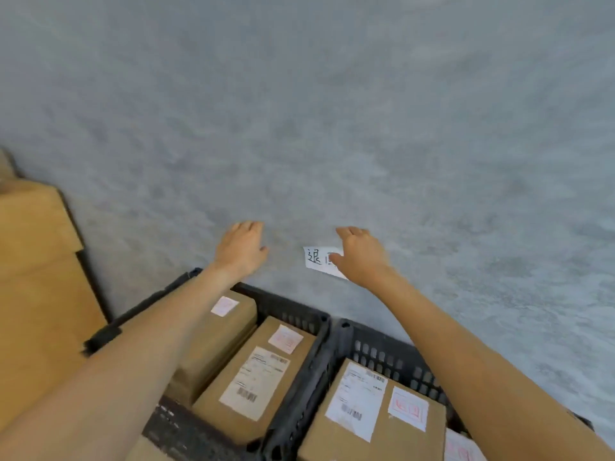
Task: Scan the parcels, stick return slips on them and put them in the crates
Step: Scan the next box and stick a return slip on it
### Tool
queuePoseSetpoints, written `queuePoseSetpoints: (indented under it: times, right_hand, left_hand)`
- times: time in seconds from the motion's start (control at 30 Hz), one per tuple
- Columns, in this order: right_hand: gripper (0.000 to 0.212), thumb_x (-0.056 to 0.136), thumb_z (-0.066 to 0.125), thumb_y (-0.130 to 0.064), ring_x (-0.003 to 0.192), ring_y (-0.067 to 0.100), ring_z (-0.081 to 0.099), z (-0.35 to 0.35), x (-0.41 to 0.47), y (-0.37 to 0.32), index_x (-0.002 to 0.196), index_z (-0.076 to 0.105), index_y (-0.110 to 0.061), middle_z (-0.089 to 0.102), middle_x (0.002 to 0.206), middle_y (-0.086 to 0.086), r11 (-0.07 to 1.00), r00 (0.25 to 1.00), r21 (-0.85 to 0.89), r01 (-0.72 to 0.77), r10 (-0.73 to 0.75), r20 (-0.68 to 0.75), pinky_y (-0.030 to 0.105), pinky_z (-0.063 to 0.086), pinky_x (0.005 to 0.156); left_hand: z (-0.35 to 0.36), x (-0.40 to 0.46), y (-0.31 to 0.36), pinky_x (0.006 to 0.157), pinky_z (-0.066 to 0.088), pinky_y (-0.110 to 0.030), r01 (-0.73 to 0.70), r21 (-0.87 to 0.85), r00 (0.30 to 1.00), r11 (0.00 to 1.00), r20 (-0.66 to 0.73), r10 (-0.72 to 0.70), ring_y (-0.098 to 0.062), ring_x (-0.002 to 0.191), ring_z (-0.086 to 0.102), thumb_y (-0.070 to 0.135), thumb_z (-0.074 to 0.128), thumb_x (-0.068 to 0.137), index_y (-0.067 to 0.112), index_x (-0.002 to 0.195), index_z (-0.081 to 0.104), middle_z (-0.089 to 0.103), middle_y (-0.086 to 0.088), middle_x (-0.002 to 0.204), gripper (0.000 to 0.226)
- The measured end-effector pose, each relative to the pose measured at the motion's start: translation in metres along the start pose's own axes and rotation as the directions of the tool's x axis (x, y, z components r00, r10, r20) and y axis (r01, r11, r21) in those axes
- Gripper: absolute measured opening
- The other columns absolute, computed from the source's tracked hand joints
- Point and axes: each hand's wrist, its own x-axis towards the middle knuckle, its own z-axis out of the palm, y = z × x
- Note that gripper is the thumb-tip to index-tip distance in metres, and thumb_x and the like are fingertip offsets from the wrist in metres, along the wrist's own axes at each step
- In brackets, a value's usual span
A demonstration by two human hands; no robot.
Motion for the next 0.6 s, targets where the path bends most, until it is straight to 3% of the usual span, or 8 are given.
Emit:
queuePoseSetpoints:
  times: [0.17, 0.3, 0.6]
  right_hand:
    - [0.050, 0.097, 0.051, -0.028, 0.133, 0.032, 0.036, -0.049, 0.027, -0.140, 0.141, 0.039, -0.008, 0.042, 0.144, 0.012, 0.971, 0.965, -0.019, 0.240, -0.240, -0.106, 0.038, 0.036, 0.103]
    - [0.053, 0.096, 0.053, -0.029, 0.137, 0.030, 0.032, -0.069, 0.026, -0.274, 0.142, 0.039, -0.009, 0.037, 0.148, 0.012, 0.900, 0.891, -0.025, 0.435, -0.434, -0.134, 0.039, 0.033, 0.107]
    - [0.054, 0.093, 0.051, -0.025, 0.137, 0.027, 0.033, -0.061, -0.018, -0.537, 0.144, 0.038, -0.015, 0.039, 0.148, 0.009, 0.705, 0.692, 0.041, 0.708, -0.681, -0.238, 0.037, 0.031, 0.109]
  left_hand:
    - [-0.102, -0.025, -0.106, 0.107, 0.034, -0.038, 0.111, 0.154, 0.991, 0.982, -0.091, -0.097, -0.029, 0.133, 0.041, 0.033, 0.051, 0.096, 0.012, 0.143, 0.040, 0.047, -0.010, 0.143, 0.052]
    - [-0.182, -0.074, -0.197, 0.108, 0.035, -0.038, 0.241, 0.209, 0.963, 0.948, -0.171, -0.208, -0.029, 0.136, 0.038, 0.034, 0.050, 0.097, 0.014, 0.147, 0.034, 0.043, -0.008, 0.148, 0.057]
    - [-0.285, -0.240, -0.390, 0.100, 0.042, -0.040, 0.559, 0.233, 0.815, 0.796, -0.329, -0.476, -0.030, 0.128, 0.045, 0.029, 0.052, 0.095, 0.014, 0.143, 0.040, 0.047, -0.009, 0.143, 0.052]
